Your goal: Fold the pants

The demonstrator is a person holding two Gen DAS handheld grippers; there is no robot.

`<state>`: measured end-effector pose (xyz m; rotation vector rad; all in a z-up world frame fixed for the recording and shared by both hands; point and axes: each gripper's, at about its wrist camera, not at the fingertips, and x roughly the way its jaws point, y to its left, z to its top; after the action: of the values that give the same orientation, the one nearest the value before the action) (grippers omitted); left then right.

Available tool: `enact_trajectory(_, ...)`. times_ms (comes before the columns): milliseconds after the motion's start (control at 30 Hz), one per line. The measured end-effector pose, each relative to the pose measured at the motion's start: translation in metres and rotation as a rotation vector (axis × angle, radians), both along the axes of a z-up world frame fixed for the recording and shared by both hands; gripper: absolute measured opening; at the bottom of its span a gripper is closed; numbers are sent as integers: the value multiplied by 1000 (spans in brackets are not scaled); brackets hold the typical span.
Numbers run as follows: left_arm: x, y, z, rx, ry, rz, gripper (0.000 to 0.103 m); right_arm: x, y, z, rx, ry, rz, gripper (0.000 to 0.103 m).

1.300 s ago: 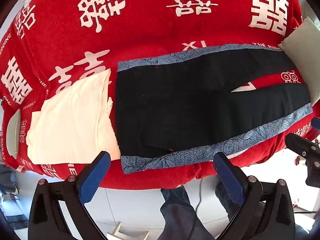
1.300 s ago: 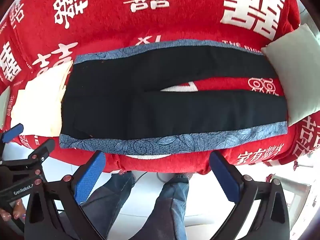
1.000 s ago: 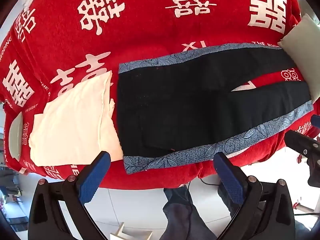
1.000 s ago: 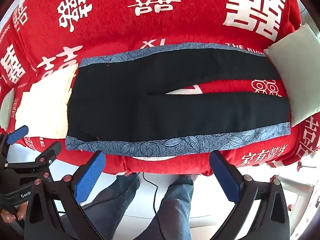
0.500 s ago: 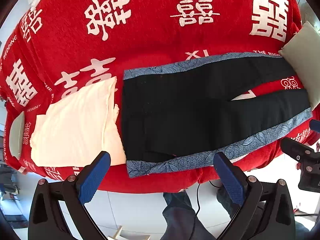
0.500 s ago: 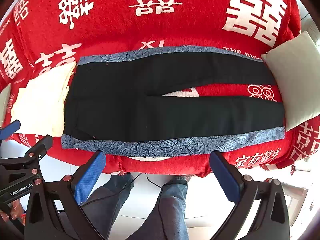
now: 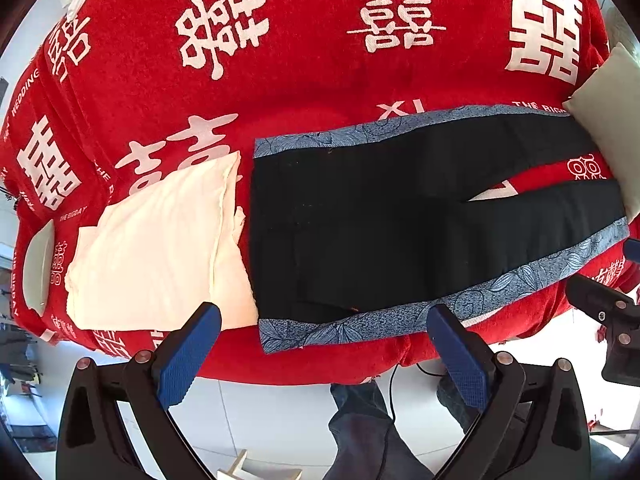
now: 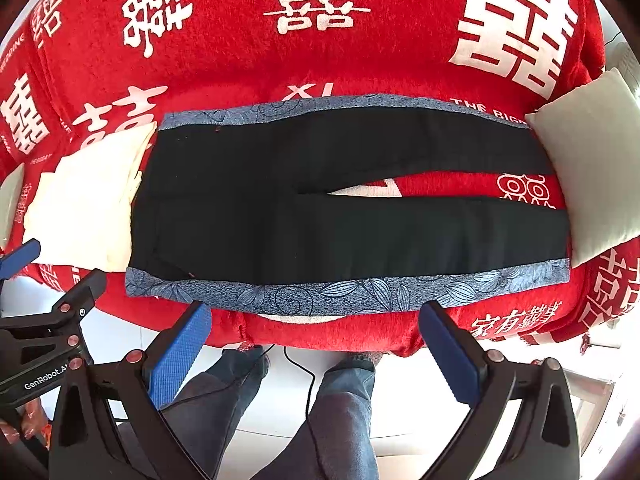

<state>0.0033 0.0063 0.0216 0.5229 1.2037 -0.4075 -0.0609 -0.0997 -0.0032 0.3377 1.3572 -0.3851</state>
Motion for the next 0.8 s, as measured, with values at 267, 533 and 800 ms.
enact_trajectory(267,3,1,1,2,-1,8,103,2,-2,-1,5,3,1,103)
enact_trajectory(533,2,0,0,9,0,9,103,3,-5,-3,10,9,0,103)
enact_trajectory(800,3,-2,-1,15,2,12,103,1,-10,-6,24,8,-5,103)
